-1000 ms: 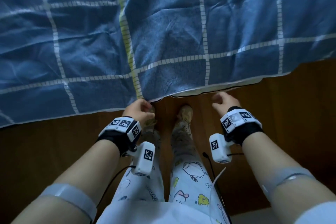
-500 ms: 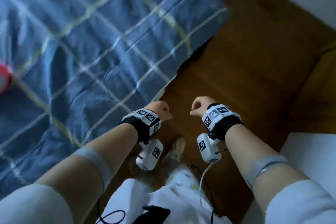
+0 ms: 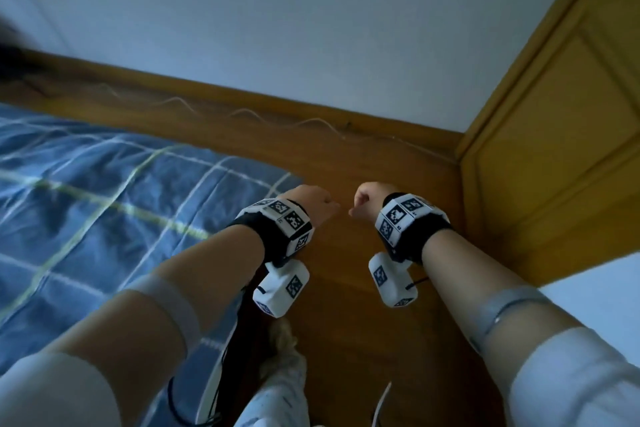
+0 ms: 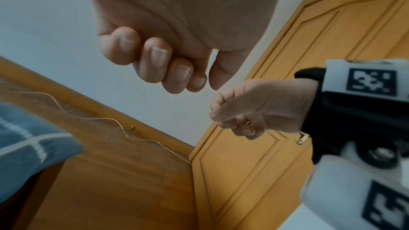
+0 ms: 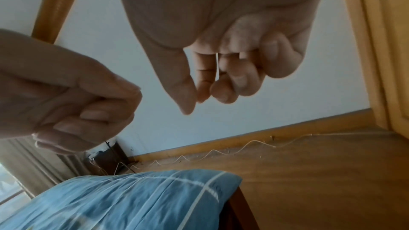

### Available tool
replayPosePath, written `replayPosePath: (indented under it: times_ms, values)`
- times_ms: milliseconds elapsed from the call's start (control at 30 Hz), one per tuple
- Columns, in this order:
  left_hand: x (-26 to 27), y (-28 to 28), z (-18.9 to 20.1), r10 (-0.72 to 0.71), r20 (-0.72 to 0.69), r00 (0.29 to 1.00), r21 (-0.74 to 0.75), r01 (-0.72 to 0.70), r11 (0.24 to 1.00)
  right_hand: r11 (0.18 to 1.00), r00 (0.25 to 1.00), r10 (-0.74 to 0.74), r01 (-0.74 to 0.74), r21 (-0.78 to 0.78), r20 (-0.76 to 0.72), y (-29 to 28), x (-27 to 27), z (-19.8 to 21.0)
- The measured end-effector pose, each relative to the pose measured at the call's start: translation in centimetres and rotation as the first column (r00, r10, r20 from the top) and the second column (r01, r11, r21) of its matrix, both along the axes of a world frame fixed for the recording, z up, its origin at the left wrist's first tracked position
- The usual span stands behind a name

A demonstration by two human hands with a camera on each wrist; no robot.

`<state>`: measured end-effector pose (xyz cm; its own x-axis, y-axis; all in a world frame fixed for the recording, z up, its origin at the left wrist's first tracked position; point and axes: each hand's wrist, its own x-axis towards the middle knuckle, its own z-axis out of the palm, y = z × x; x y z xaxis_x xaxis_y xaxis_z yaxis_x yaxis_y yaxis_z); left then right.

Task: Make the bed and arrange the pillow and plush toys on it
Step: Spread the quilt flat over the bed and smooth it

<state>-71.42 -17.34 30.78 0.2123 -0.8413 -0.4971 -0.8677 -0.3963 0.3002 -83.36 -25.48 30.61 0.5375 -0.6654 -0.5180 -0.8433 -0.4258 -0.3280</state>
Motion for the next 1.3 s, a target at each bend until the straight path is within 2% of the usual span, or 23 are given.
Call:
replayPosePath:
  times_ms: [133, 233, 300, 400, 467, 567, 733, 833, 933, 1000, 1067, 1133, 1167, 1300]
  values:
    - [5.2, -7.0, 0.6, 0.005, 0.063, 0.998, 0.008, -0.005, 1.0, 0.994, 0.997, 0.034, -0.04, -0.102, -0.068, -7.5, 5.9, 1.7]
    - [9.9, -12.5, 2.1, -0.002, 0.114, 0.993, 0.07, -0.006, 0.998, 0.988, 0.996, 0.02, -0.033, -0.153, -0.087, -12.9, 10.3, 4.1]
    - [13.7, -16.6, 2.6, 0.0, 0.153, 0.988, 0.08, -0.012, 0.997, 0.986, 0.998, 0.016, -0.024, -0.163, -0.056, -16.4, 12.7, 6.0]
    - [18.8, -24.1, 3.2, -0.048, 0.255, 0.966, 0.061, 0.033, 0.998, 0.98, 0.996, -0.05, 0.063, -0.191, 0.075, -22.0, 15.5, 8.0]
    - [20.1, -28.0, 4.8, -0.101, 0.276, 0.956, 0.06, 0.087, 0.994, 0.973, 0.985, -0.105, 0.131, -0.192, 0.138, -25.5, 16.7, 8.4]
    - [21.6, -33.8, 6.0, -0.24, 0.389, 0.889, 0.033, 0.247, 0.969, 0.966, 0.97, -0.166, 0.196, -0.167, 0.177, -31.0, 18.4, 8.1]
    - [25.2, -44.2, 4.5, -0.212, 0.38, 0.9, -0.005, 0.231, 0.973, 0.976, 0.977, -0.153, 0.173, -0.13, 0.149, -41.3, 22.7, 7.4]
    - [28.1, -50.1, 4.7, -0.144, 0.316, 0.938, -0.002, 0.152, 0.988, 0.98, 0.986, -0.11, 0.129, -0.152, 0.126, -48.0, 26.4, 7.4]
    - [31.9, -54.9, 5.4, 0.102, 0.139, 0.985, -0.1, -0.089, 0.991, 0.987, 0.988, -0.075, 0.092, -0.134, 0.132, -54.1, 30.9, 7.9]
    - [35.0, -57.2, 5.5, 0.148, 0.144, 0.978, -0.159, -0.125, 0.979, 0.989, 0.99, -0.028, 0.048, -0.139, 0.141, -57.6, 34.8, 7.8]
    - [38.1, -57.8, 5.0, 0.202, 0.135, 0.97, -0.081, -0.193, 0.978, 0.992, 0.989, 0.029, -0.01, -0.128, 0.145, -59.6, 39.1, 6.9]
    - [41.2, -57.0, 4.3, 0.268, 0.127, 0.955, 0.023, -0.273, 0.962, 0.989, 0.984, 0.12, -0.107, -0.101, 0.134, -60.0, 43.8, 5.8]
    - [43.0, -56.4, 4.2, 0.35, 0.105, 0.931, 0.038, -0.356, 0.934, 0.983, 0.977, 0.173, -0.163, -0.089, 0.128, -60.0, 46.3, 5.3]
    - [51.7, -52.8, 4.6, 0.594, 0.068, 0.802, 0.001, -0.595, 0.803, 0.923, 0.915, 0.384, -0.381, -0.05, 0.123, -58.5, 56.8, 4.5]
